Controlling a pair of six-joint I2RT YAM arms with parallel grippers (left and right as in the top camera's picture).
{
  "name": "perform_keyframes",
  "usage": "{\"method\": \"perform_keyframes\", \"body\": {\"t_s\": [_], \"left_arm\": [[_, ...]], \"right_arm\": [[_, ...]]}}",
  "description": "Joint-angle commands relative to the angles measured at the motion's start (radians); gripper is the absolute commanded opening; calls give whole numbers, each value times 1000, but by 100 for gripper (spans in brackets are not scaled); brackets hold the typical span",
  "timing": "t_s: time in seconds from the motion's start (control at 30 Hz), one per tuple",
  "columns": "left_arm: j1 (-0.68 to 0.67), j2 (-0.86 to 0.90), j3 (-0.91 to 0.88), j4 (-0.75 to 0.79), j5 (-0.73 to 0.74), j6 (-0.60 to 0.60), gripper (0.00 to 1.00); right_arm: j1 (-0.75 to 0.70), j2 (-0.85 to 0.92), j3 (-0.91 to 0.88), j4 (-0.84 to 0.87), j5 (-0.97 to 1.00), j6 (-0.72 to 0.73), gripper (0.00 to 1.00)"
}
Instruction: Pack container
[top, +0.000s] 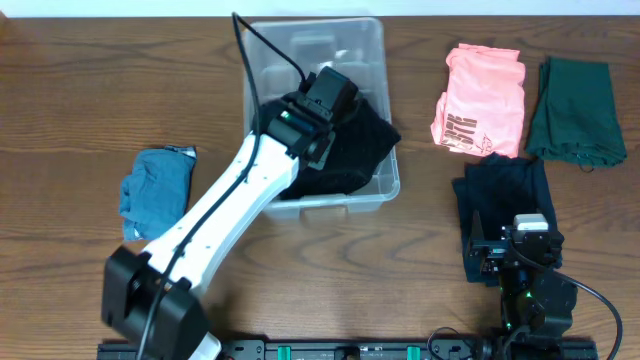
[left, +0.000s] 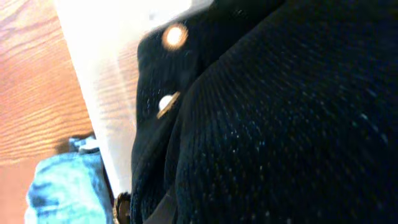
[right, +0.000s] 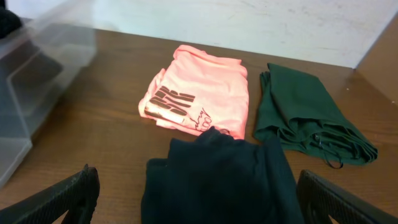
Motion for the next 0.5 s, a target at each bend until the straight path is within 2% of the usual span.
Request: {"method": "perform_keyframes", "body": {"t_s": [0.0,0.13,0.3,0.47], "left_arm": [[-9,-64,11,37,-38,-1,6],[-8,-103,11,172,-55,62,6],[0,-142,11,430,-219,153,6],[67,-144,11,614,-237,225,6]], "right_arm": [[-7,-2,-2,-2,0,-11,99],[-7,-2,-2,-2,0,-11,99],[-7,-2,-2,-2,0,-11,99],[-7,-2,-2,-2,0,-11,99]]}}
